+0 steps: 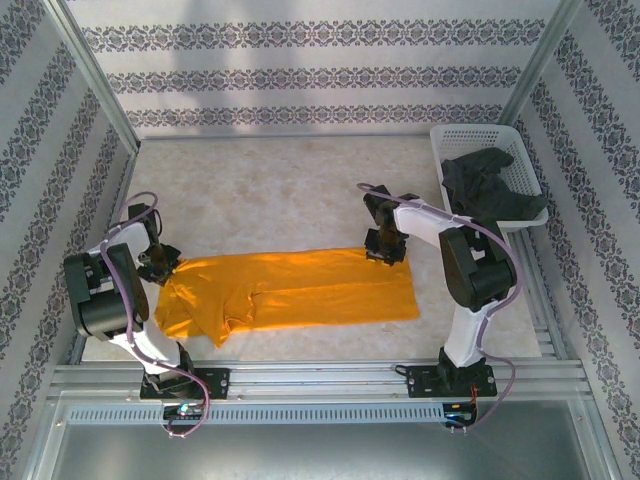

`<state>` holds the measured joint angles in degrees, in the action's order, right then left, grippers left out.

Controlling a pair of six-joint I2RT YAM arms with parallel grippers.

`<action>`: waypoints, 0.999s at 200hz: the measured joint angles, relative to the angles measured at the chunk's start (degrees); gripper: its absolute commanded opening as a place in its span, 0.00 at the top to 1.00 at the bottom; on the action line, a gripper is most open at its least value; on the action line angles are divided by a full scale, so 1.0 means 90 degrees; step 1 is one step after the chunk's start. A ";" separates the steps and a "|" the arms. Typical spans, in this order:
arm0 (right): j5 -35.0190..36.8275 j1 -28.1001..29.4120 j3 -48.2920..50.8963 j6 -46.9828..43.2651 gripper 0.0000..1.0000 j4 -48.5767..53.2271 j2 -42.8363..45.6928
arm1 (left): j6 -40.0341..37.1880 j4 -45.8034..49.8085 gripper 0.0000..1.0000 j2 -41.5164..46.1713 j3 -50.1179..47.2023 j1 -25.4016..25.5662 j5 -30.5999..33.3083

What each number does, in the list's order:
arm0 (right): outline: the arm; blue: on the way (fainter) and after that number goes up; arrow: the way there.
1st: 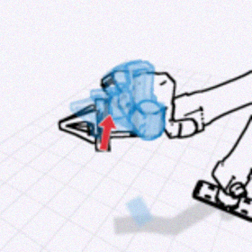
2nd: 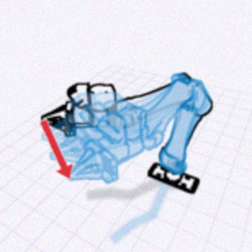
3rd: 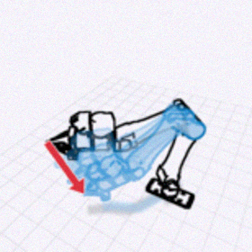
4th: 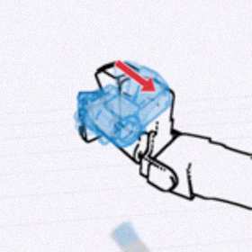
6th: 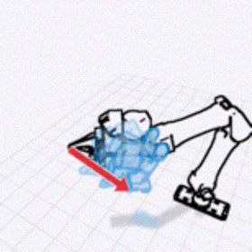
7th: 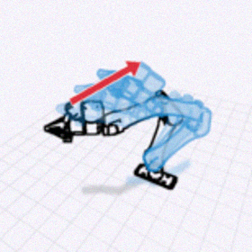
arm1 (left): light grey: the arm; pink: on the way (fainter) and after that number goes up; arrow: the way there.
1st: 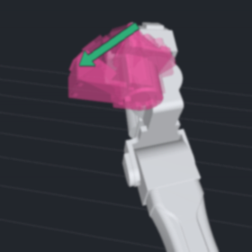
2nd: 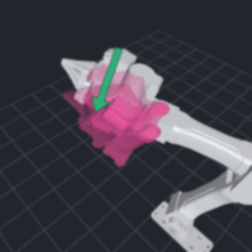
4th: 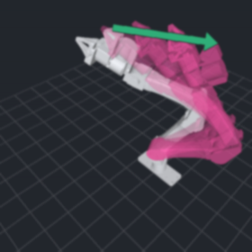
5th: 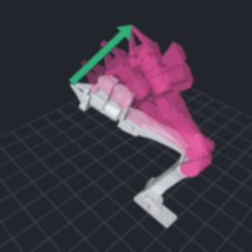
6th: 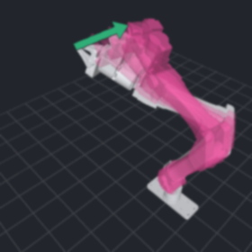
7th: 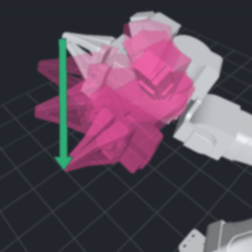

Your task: Fold and stack the t-shirts

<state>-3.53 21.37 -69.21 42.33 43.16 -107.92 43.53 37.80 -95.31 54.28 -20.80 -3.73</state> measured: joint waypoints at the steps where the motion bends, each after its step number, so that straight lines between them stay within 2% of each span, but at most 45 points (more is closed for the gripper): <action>1: 0.0000 0.0000 -0.0005 0.0000 0.75 0.0007 -0.0005 | -0.0010 -0.0002 0.72 -0.0010 0.0010 -0.0002 -0.0002; 51: -0.0051 -0.0330 -0.0765 -0.0027 0.75 0.0578 -0.0517 | -0.0265 -0.0119 0.73 -0.0474 0.0544 -0.0032 -0.0546; 94: -0.0355 -0.0933 -0.2827 -0.0236 0.74 0.1095 -0.1851 | -0.0333 -0.0253 0.72 -0.1440 0.1746 0.0036 -0.1139; 108: -0.0430 -0.1093 -0.3643 -0.0328 0.72 0.1212 -0.2314 | -0.0403 -0.0325 0.68 -0.1739 0.2164 0.0068 -0.1202; 123: -0.0459 -0.1197 -0.4320 -0.0457 0.67 0.1280 -0.2650 | -0.0539 -0.0362 0.58 -0.1894 0.2497 0.0124 -0.1083; 139: -0.0476 -0.1251 -0.4512 -0.0629 0.59 0.1161 -0.2623 | -0.0736 -0.0357 0.51 -0.1843 0.2739 0.0243 -0.0707; 152: -0.0483 -0.1202 -0.4255 -0.0838 0.52 0.0860 -0.2307 | -0.0957 -0.0357 0.50 -0.1547 0.2790 0.0510 -0.0338; 166: -0.0576 -0.1044 -0.3638 -0.1042 0.50 0.0374 -0.1676 | -0.1146 -0.0338 0.51 -0.1003 0.2747 0.0991 -0.0046; 181: -0.0879 -0.0750 -0.2824 -0.1146 0.50 -0.0214 -0.0760 | -0.1280 -0.0401 0.52 -0.0185 0.2480 0.1804 0.0158; 200: -0.1649 -0.0323 -0.1688 -0.1129 0.49 -0.1231 0.0398 | -0.1338 -0.0432 0.52 0.0588 0.1999 0.2975 0.0177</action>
<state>-18.37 18.46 -84.40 32.16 32.08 -104.33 31.48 33.91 -90.02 72.27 5.98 -2.13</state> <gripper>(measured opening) 0.506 0.478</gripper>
